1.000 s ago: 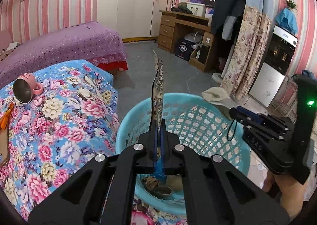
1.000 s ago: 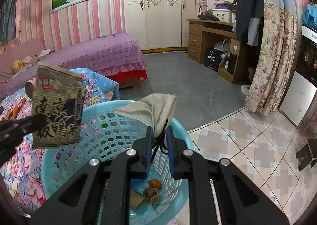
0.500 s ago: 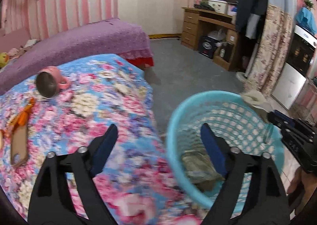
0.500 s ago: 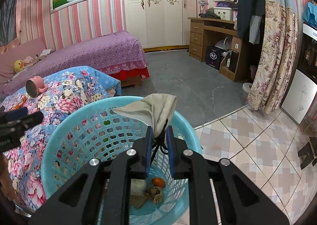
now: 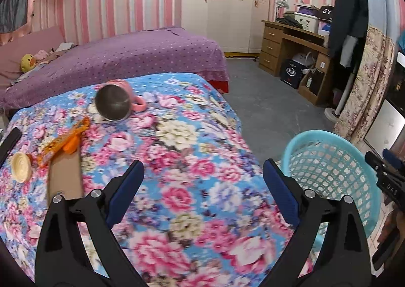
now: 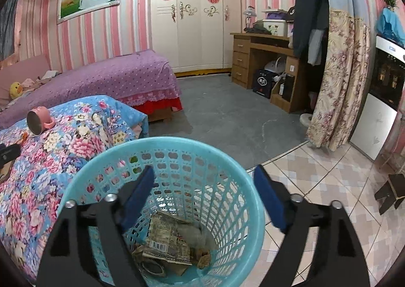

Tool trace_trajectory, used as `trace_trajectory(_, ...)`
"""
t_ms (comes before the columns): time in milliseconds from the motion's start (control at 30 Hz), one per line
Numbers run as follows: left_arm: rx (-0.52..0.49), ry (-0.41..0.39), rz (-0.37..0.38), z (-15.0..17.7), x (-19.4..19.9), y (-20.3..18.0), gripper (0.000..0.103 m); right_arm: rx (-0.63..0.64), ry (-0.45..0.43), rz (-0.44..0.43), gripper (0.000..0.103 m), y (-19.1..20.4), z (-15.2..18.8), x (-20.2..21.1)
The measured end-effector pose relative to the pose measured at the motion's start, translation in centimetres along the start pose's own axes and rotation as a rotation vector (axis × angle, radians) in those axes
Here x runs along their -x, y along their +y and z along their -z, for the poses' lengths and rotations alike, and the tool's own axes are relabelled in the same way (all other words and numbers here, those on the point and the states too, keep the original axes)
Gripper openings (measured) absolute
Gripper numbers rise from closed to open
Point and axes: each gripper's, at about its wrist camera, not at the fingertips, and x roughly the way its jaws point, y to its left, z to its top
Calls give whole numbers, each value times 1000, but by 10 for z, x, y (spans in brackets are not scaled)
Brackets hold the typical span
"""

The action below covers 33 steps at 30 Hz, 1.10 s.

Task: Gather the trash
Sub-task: 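Move both open grippers back over the bedspread toward the round lid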

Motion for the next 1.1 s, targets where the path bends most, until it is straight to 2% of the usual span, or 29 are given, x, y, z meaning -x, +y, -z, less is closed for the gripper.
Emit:
trace_trajectory(33,-2,-5,-12,0,3,5,93,0,-6,13,94,3,-2,1)
trace_trajectory(133,-2,-27,-38,1,12,17,97,-3,-17,23,98,12,-6,4)
trace_trajectory(600,64,-72,-128,1,32,100,97,7,-13,-14,98,77,-14,4)
trace_trajectory(1100,77,-45,-267,26,36,192,97,99,-6,-111,98,162,-8,-5)
